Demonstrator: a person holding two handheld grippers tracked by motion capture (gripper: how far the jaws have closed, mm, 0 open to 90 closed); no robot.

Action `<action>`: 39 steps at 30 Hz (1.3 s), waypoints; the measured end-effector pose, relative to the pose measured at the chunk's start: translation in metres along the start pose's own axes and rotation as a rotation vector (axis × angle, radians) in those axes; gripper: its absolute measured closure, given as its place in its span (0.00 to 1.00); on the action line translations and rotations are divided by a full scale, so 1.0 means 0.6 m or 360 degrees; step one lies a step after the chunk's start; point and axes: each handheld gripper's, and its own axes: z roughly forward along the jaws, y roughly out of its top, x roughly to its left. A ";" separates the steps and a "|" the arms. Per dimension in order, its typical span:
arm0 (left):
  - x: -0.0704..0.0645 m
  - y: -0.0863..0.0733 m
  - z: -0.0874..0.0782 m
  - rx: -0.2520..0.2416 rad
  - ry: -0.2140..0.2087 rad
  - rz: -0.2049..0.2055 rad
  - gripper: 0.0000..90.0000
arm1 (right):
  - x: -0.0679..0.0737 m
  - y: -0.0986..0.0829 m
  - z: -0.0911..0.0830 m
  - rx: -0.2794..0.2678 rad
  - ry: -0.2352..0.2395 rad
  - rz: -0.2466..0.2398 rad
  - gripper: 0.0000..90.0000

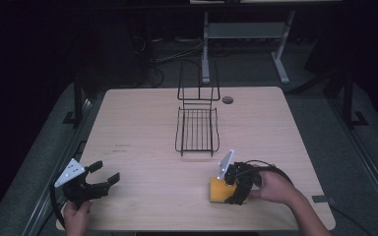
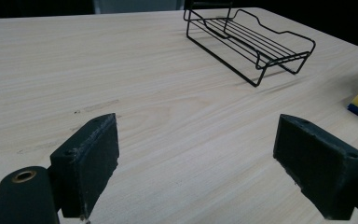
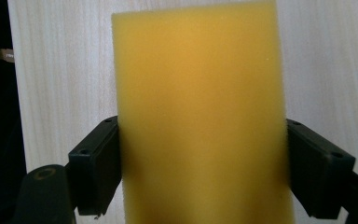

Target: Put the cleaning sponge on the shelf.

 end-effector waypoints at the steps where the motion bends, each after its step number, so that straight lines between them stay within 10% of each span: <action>1: 0.000 0.000 0.000 -0.0001 -0.0001 -0.0002 0.15 | -0.001 0.001 -0.001 -0.0008 -0.0002 -0.0009 0.23; 39: 0.000 0.001 -0.002 -0.0017 0.0002 -0.0006 0.15 | -0.010 0.032 -0.037 -0.0045 -0.0038 -0.0054 0.23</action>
